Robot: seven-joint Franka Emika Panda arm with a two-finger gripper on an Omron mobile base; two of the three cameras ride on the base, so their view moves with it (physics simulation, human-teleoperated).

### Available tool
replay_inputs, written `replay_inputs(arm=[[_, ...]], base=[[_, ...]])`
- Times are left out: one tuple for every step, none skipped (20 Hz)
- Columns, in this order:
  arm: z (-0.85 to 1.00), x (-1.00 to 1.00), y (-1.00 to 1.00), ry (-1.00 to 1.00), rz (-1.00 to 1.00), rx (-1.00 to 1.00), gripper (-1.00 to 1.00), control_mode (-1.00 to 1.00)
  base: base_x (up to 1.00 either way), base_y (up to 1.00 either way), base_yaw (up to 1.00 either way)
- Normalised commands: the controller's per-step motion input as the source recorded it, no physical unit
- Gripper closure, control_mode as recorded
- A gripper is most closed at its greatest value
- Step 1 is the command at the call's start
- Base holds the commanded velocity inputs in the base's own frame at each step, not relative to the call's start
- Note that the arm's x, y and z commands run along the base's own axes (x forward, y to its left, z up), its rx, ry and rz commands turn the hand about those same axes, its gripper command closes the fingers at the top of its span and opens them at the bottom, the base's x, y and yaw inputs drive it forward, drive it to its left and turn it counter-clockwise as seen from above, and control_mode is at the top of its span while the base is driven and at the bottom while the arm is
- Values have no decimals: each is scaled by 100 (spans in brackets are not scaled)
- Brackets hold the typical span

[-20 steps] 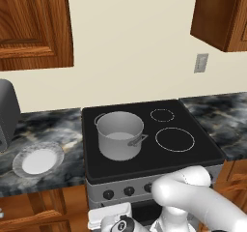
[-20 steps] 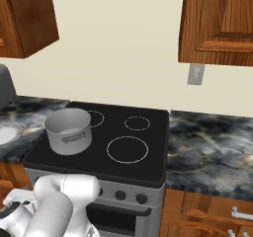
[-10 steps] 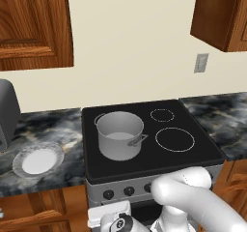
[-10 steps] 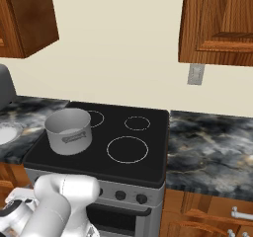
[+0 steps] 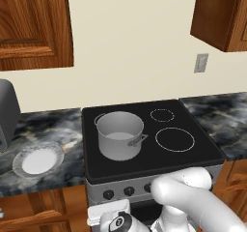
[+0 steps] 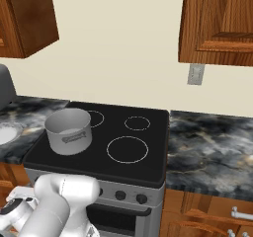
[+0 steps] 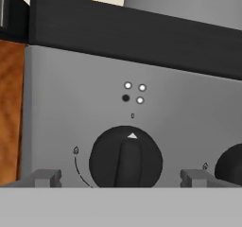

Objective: Retrieve the frozen meat and place it in the pot on a burner. Then turn the burner on.

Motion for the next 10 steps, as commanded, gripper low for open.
replay_inputs(arm=[[0, 4, 0, 0, 0, 0, -100, -100], [0, 2, 0, 0, 0, 0, -100, -100], [0, 2, 0, 0, 0, 0, -100, -100], [0, 4, 0, 0, 0, 0, -100, -100], [0, 3, 0, 0, 0, 0, -100, -100], [0, 3, 0, 0, 0, 0, -100, -100], [0, 4, 0, 0, 0, 0, -100, -100], [0, 5, 0, 0, 0, 0, -100, -100], [0, 3, 0, 0, 0, 0, -100, -100], [0, 4, 0, 0, 0, 0, -100, -100]], base=[[0, 0, 0], [0, 0, 0], [0, 0, 0], [0, 0, 0], [0, 0, 0], [0, 0, 0], [0, 0, 0], [0, 0, 0], [0, 0, 0], [0, 0, 0]])
